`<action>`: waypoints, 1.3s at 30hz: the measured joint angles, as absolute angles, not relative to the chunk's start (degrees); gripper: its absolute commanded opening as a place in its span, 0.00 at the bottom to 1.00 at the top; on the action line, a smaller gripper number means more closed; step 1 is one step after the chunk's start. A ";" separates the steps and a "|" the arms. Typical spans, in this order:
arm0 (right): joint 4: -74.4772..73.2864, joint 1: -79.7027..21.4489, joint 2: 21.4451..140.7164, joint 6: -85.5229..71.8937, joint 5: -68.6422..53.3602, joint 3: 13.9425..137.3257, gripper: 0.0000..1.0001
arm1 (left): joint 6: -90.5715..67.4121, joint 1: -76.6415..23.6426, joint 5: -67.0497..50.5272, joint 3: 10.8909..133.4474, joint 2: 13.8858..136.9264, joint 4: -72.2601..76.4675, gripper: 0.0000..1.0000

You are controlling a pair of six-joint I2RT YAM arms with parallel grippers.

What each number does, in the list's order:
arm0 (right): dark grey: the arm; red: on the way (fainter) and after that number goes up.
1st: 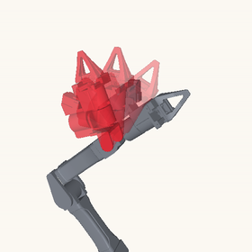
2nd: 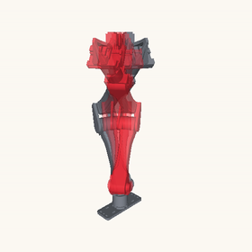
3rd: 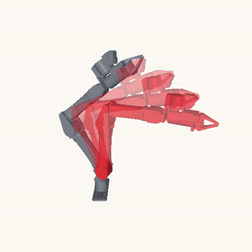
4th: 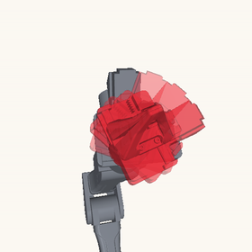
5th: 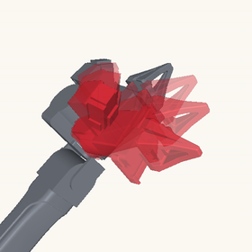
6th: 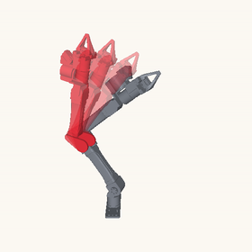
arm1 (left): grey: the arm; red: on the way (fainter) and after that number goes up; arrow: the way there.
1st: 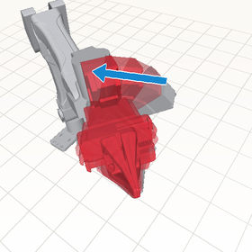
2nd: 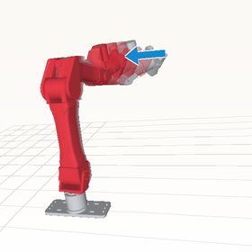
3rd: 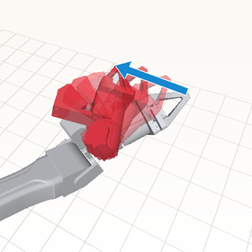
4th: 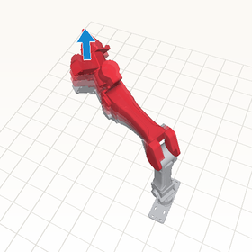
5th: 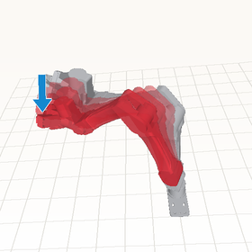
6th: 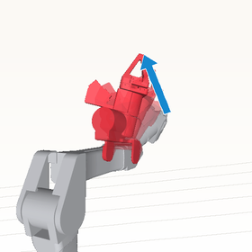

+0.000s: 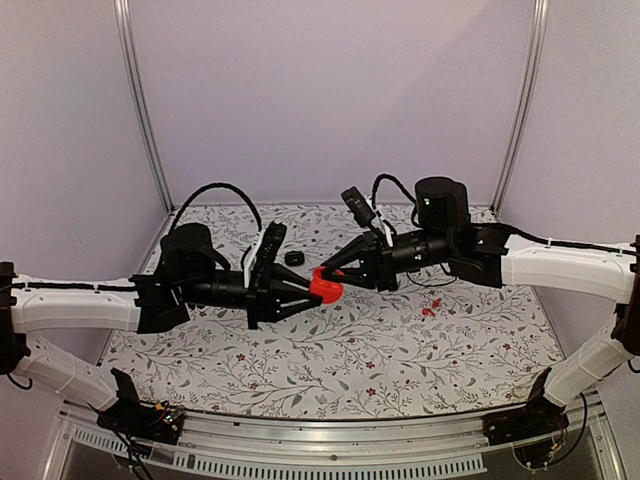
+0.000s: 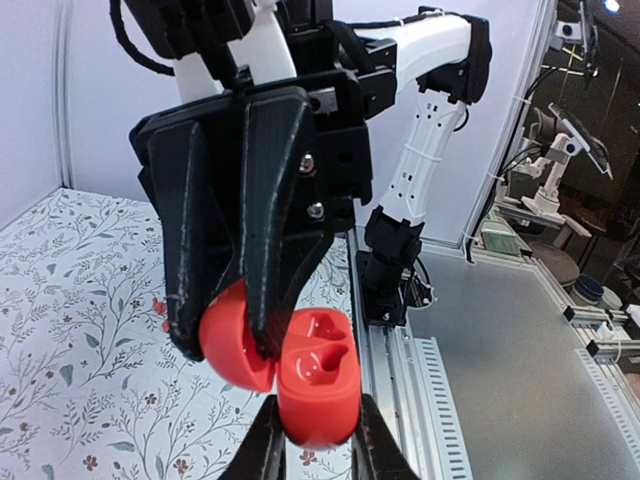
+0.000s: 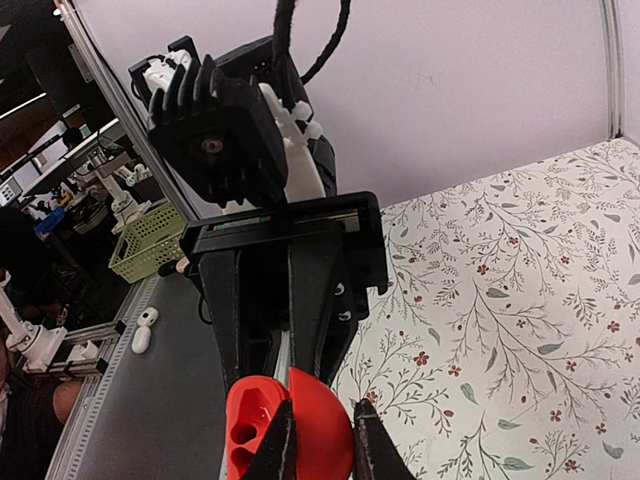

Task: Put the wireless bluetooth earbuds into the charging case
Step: Pass from the left arm to the right, then pass from the right arm to the left

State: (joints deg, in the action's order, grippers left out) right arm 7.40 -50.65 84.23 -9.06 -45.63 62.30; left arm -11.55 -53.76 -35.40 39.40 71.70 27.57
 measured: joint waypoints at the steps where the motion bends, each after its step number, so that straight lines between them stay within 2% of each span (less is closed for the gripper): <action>1: 7.46 -50.65 84.23 -9.06 -45.63 62.33 0.00 | -11.51 -53.76 -35.33 39.40 71.61 27.57 0.26; 9: 7.49 -50.89 83.64 -8.12 -45.36 62.35 0.00 | -10.48 -53.76 -34.48 39.11 70.61 29.50 0.47; 15: 7.70 -53.19 80.68 -4.82 -41.67 62.26 0.00 | -9.69 -53.80 -34.00 37.85 70.00 31.27 0.51; 25: 7.70 -56.14 77.08 0.86 -34.06 62.11 0.00 | -9.10 -55.11 -33.76 37.54 69.97 33.52 0.49; 34: 6.87 -57.98 77.08 3.81 -30.09 62.06 0.00 | -7.99 -56.53 -33.61 37.56 70.11 33.87 0.37; 39: 6.44 -58.26 77.08 4.58 -29.02 62.06 0.00 | -7.90 -56.77 -33.61 37.67 70.52 33.87 0.35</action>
State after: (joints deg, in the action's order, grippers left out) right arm 6.44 -58.26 77.08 4.58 -29.02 62.06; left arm -7.90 -56.77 -33.61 37.67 70.52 33.87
